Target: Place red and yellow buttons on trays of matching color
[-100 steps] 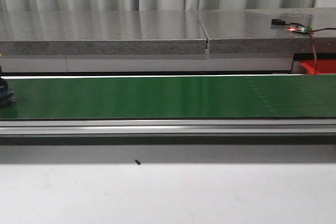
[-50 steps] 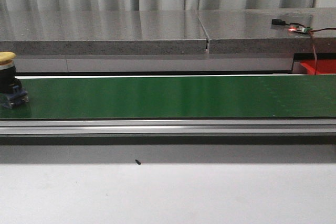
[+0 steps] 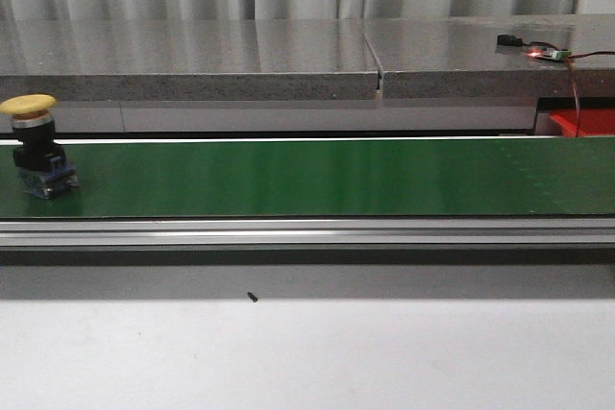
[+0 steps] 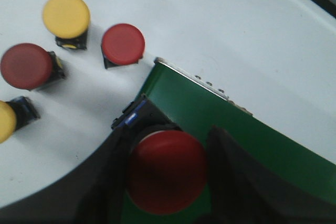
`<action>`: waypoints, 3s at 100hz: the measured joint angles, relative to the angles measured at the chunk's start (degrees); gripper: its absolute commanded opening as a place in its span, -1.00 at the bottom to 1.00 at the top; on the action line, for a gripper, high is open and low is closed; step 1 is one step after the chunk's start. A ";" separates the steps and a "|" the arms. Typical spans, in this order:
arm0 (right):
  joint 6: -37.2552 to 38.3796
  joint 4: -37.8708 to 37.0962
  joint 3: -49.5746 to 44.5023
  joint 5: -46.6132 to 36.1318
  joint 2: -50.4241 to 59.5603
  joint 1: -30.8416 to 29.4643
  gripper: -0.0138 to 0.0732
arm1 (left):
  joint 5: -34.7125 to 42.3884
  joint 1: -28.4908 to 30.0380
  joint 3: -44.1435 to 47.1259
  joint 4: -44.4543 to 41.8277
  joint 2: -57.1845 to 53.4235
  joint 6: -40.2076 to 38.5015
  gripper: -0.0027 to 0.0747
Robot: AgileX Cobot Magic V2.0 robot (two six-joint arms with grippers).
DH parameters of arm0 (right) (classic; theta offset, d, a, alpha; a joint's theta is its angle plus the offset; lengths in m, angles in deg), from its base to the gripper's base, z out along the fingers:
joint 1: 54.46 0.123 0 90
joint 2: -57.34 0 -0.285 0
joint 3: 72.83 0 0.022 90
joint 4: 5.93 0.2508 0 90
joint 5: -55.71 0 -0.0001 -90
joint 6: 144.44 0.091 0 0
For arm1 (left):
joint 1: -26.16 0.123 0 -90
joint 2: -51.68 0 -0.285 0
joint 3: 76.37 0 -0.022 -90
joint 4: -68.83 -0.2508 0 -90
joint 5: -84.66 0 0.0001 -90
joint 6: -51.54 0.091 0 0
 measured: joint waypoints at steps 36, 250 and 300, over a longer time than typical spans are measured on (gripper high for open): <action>0.00 0.00 0.00 0.00 0.00 0.00 -0.84 | -1.81 -3.36 3.32 -0.01 0.00 1.01 -0.81; 0.00 0.00 0.00 3.63 0.00 0.00 -0.84 | 11.30 -24.77 35.31 -0.24 -52.81 15.00 -0.98; 0.00 0.12 0.00 3.63 0.00 0.00 -0.84 | 7.91 -24.81 48.46 -0.24 -73.82 15.00 -0.98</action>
